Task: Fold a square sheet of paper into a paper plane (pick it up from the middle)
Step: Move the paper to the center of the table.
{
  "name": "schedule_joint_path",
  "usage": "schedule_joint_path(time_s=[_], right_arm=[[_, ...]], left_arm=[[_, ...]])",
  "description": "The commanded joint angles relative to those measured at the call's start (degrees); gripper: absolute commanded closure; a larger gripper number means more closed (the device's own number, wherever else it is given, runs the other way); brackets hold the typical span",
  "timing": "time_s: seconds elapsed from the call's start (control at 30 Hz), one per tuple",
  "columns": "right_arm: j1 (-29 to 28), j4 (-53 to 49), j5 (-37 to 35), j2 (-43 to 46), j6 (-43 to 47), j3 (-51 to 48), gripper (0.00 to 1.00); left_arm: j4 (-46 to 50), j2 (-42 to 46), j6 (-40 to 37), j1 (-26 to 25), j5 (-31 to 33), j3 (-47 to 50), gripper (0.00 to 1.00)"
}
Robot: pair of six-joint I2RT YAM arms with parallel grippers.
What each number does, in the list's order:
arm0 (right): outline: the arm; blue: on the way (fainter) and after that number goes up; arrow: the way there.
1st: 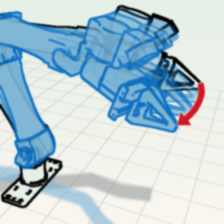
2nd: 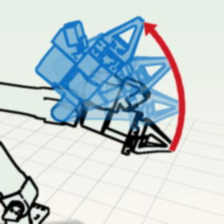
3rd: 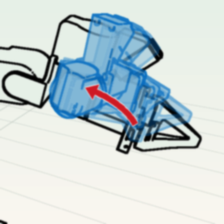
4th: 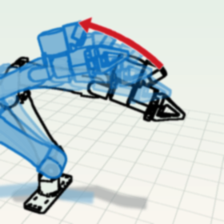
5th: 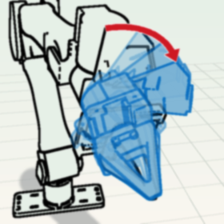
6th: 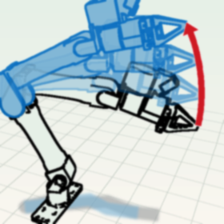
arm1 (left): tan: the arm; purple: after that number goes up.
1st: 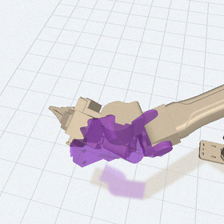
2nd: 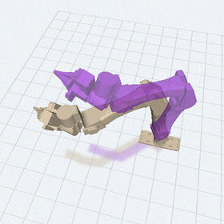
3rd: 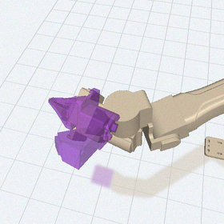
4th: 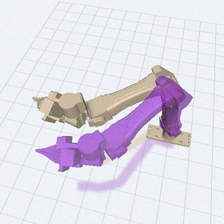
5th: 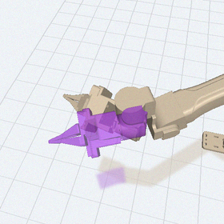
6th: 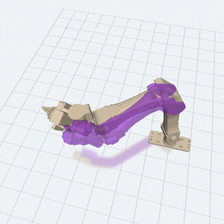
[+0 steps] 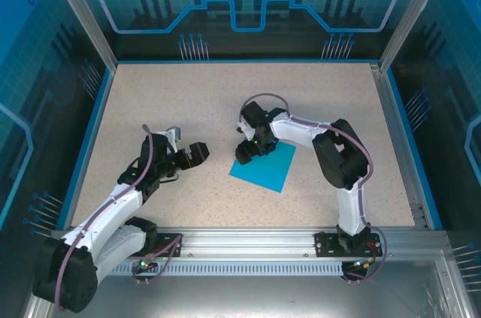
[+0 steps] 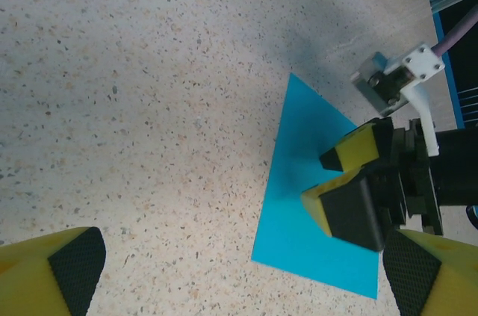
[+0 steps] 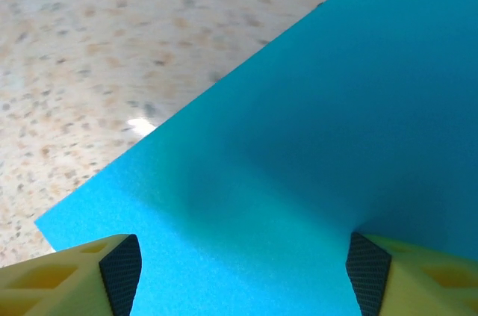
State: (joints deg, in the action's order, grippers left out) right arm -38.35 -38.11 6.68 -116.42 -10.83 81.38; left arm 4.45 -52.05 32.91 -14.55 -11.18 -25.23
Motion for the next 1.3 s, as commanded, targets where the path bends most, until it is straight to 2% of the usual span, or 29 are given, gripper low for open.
schedule_joint_path(time_s=[0.0,0.07,0.17,0.37,0.47,0.67,0.77,0.9,1.07,1.17,1.27], right_arm=[[-2.6,-3.8,4.5,-2.5,7.4,1.1,0.24],[-3.1,-3.8,4.5,-2.5,9.7,0.9,0.24],[-3.2,-4.1,1.1,-1.8,8.3,2.2,0.24],[-2.9,-1.8,-3.9,1.4,-3.3,5.1,0.22],[-1.7,-1.0,-6.4,-0.4,-9.1,7.0,0.22],[-0.7,-1.8,-4.7,-6.6,-12.5,12.0,0.23],[-0.7,-3.0,-4.1,-9.2,-11.5,13.7,0.23],[-0.9,-2.6,0.7,-11.0,-7.6,13.4,0.25],[-2.7,-3.9,7.6,-11.9,2.5,12.8,0.27],[-3.7,-6.5,9.3,-12.4,7.6,14.0,0.3],[-3.5,-6.9,6.6,-11.1,5.5,14.6,0.3]], left_arm=[[-1.5,0.5,-1.3,-0.4,1.4,0.3,0.01],[-0.5,0.5,-1.5,-0.4,1.4,-0.4,0.01],[3.0,1.1,-2.0,-0.4,1.9,-1.8,0.01],[4.7,5.4,-2.1,-0.4,3.6,-0.3,0.01],[3.9,7.5,-1.9,-0.4,4.2,1.2,0.01],[4.8,9.5,-2.4,-0.3,6.2,1.6,0.01],[5.9,10.4,-2.6,-0.3,7.0,1.7,0.01],[7.0,12.4,-3.2,-0.3,7.5,1.7,0.01],[5.0,13.9,-3.4,-0.3,8.1,3.4,0.01],[3.5,13.3,-3.5,-0.3,8.1,3.5,0.01],[3.9,12.6,-3.5,-0.3,8.1,2.8,0.02]])
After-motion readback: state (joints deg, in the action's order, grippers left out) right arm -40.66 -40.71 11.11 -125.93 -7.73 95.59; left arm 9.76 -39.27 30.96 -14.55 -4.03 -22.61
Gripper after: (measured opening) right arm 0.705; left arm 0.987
